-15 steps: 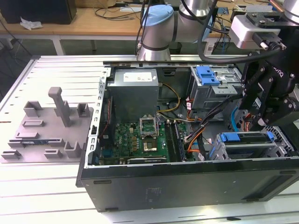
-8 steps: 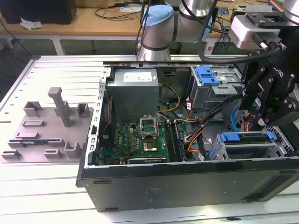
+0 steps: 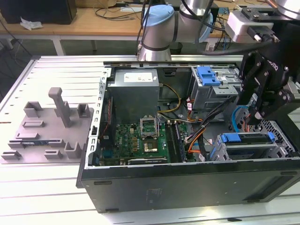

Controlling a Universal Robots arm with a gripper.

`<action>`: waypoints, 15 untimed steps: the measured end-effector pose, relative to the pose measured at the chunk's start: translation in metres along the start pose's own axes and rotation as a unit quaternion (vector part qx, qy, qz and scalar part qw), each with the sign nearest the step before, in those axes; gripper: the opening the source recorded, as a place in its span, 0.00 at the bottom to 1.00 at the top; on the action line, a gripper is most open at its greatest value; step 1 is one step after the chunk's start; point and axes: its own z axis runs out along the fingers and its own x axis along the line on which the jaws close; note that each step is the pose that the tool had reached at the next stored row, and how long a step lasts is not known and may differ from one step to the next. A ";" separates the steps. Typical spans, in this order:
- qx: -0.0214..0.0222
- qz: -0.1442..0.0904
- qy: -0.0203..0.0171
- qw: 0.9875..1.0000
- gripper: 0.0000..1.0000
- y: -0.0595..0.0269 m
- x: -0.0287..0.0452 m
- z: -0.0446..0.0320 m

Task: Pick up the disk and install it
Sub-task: 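Insert the first disk wire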

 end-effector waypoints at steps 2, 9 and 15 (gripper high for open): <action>-0.001 0.000 0.017 1.000 0.56 -0.0001 -0.0057 -0.0002; -0.001 0.000 0.027 1.000 0.56 -0.0018 -0.0302 -0.0010; -0.002 0.000 0.035 0.999 0.56 -0.0071 -0.0479 -0.0015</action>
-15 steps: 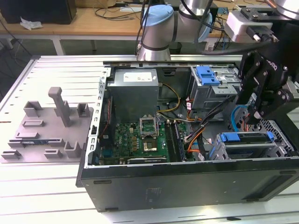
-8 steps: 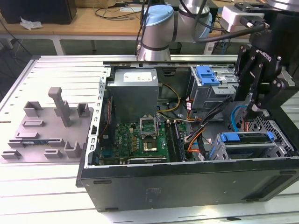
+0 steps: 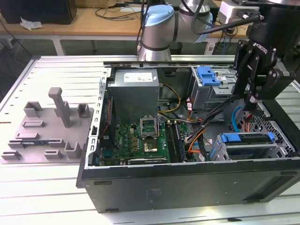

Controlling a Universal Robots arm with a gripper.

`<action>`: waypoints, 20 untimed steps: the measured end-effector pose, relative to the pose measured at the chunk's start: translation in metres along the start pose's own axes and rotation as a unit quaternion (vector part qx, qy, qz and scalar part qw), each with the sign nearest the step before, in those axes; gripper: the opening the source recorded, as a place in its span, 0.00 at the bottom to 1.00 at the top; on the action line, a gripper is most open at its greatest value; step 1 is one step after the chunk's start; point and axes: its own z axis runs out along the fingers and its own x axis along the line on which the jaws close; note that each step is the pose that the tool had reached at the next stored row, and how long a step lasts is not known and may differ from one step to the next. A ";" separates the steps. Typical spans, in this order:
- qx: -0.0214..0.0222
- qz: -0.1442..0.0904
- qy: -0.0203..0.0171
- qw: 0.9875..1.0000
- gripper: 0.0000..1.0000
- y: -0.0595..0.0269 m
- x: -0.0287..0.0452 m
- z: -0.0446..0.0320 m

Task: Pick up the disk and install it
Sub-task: 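Insert the first disk wire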

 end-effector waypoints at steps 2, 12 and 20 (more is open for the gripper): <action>0.000 0.000 0.001 1.000 0.56 -0.0092 -0.0072 -0.0007; -0.002 0.012 0.001 1.000 0.56 -0.0374 -0.0187 -0.0018; -0.004 0.032 0.001 0.999 0.48 -0.0502 -0.0193 -0.0015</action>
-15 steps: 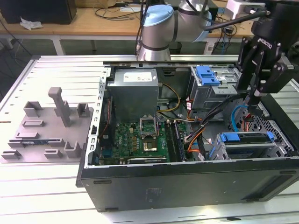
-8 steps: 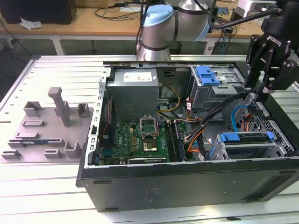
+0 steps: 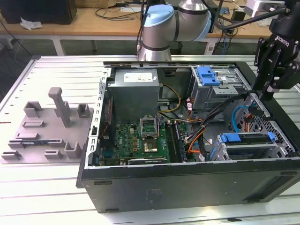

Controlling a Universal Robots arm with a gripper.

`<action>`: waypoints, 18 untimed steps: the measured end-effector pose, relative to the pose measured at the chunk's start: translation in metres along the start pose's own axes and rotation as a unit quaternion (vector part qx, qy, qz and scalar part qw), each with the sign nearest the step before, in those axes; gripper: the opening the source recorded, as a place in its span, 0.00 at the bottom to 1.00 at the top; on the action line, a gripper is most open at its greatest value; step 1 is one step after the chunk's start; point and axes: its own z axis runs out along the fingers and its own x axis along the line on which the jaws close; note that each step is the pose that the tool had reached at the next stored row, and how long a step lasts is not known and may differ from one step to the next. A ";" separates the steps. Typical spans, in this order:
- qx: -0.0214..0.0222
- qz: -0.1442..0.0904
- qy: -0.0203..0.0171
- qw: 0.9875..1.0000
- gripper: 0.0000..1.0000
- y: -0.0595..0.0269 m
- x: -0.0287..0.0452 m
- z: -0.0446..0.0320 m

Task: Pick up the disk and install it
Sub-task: 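Insert the first disk wire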

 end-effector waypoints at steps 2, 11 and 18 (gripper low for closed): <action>0.000 0.004 0.000 1.000 0.41 -0.0024 -0.0003 0.0000; -0.006 0.027 0.012 1.000 0.41 -0.0107 -0.0012 0.0008; -0.017 0.041 0.039 0.998 0.41 -0.0143 -0.0022 0.0031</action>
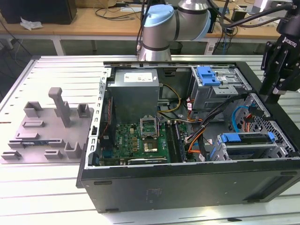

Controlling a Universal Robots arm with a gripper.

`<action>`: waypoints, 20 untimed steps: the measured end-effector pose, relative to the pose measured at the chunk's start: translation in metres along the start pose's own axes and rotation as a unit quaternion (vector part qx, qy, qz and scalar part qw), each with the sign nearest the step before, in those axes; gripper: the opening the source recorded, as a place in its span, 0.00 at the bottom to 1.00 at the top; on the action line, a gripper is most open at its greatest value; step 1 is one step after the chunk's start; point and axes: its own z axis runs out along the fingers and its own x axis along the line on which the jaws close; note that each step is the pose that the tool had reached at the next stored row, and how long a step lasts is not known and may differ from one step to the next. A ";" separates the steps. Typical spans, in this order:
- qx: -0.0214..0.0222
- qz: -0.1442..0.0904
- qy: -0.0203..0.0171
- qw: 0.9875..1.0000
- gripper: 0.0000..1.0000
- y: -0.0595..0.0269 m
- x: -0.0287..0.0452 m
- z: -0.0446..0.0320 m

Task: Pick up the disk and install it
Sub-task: 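Insert the first disk wire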

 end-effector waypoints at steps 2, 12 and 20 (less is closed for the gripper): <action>-0.002 0.011 0.001 1.000 0.41 -0.0001 -0.0003 0.0015; -0.009 0.062 0.016 0.998 0.41 -0.0036 -0.0044 0.0092; -0.015 0.061 0.045 0.997 0.41 -0.0045 -0.0241 0.0189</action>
